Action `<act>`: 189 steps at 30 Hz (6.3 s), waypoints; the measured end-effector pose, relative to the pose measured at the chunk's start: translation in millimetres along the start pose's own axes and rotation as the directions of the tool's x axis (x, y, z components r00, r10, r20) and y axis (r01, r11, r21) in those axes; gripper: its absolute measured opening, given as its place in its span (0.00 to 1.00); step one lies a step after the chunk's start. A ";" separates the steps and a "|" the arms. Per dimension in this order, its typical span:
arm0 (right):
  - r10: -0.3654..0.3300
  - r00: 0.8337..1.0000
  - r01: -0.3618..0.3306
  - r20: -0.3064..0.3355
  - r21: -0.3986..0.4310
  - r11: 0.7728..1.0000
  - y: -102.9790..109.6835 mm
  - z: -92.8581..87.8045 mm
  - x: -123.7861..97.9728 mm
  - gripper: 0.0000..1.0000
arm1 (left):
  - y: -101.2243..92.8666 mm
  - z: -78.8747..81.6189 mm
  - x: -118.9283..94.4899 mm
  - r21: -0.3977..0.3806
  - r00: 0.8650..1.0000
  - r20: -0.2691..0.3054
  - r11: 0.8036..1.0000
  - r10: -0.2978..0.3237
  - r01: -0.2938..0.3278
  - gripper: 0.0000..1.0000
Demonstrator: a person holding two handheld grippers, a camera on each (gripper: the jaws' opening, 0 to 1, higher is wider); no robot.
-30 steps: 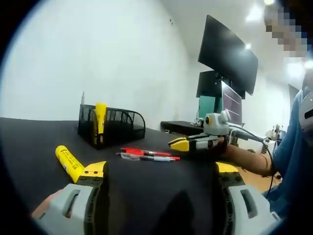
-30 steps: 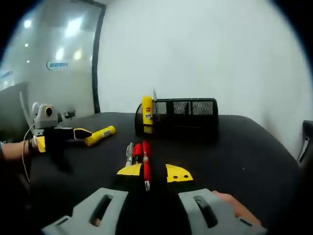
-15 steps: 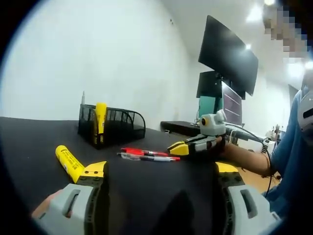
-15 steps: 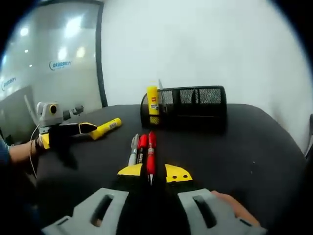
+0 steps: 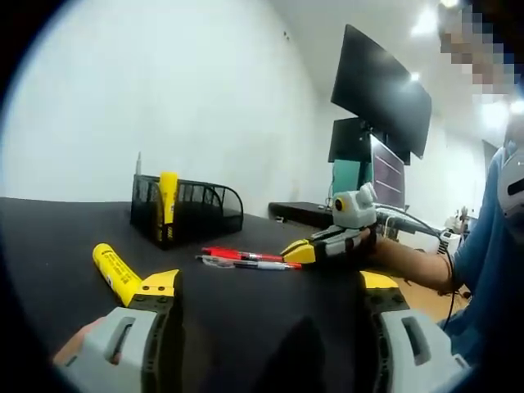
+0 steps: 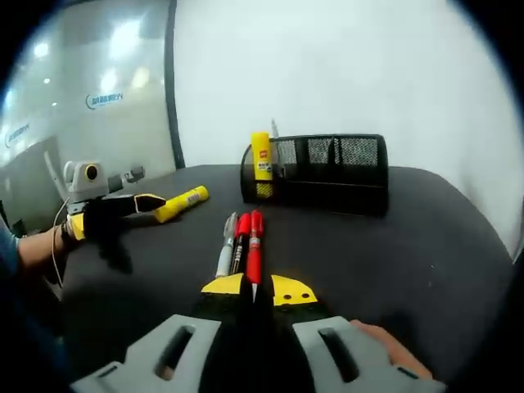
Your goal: Pick up pens and glue sticks and place them into the holder.
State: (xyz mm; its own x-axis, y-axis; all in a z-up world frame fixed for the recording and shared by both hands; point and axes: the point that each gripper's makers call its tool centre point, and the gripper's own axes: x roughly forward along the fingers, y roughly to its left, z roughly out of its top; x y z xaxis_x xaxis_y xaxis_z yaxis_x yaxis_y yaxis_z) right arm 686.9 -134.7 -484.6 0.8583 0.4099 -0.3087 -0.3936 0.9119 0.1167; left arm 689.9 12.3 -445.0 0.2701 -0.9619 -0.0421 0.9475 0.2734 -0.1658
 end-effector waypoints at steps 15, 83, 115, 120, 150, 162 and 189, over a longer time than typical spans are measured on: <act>-0.075 0.989 0.074 0.127 0.012 0.997 -9.1 21.6 -12.1 0.04 | 1.4 -0.5 -0.2 0.004 1.000 -0.004 1.000 0.001 -0.001 0.80; -0.191 0.929 0.202 0.316 -0.002 0.979 -19.8 105.0 -40.3 0.05 | -2.9 -1.6 0.1 0.022 1.000 -0.004 1.000 -0.004 0.004 0.79; -0.129 0.927 0.157 0.352 -0.052 0.986 -7.8 198.9 -5.6 0.05 | -0.8 0.5 -1.2 0.015 1.000 0.004 1.000 -0.006 0.006 0.78; -0.111 0.925 0.140 0.364 -0.054 0.989 -5.8 220.5 8.5 0.05 | -0.9 -0.1 -0.9 0.019 1.000 0.002 1.000 -0.008 0.008 0.78; -0.070 0.929 0.122 0.363 -0.122 0.985 -15.5 286.0 121.0 0.05 | -4.2 -1.6 0.6 0.044 0.999 -0.011 0.998 -0.034 0.035 0.78; -0.094 0.937 0.138 0.336 -0.108 0.985 -13.4 267.7 159.9 0.05 | -5.5 -1.7 0.5 0.051 0.999 -0.013 0.998 -0.038 0.039 0.78; -0.154 0.959 0.187 0.237 -0.123 0.975 -13.7 227.5 207.9 0.05 | -7.5 -2.5 0.8 0.070 0.999 -0.017 0.996 -0.045 0.046 0.78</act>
State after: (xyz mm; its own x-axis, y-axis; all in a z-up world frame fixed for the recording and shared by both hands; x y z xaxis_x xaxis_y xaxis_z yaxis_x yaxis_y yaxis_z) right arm 945.7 -57.2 -335.6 0.9620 0.2576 -0.0901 -0.2634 0.9628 -0.0599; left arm 682.6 9.5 -446.2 0.2247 -0.9731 -0.0514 0.9685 0.2288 -0.0980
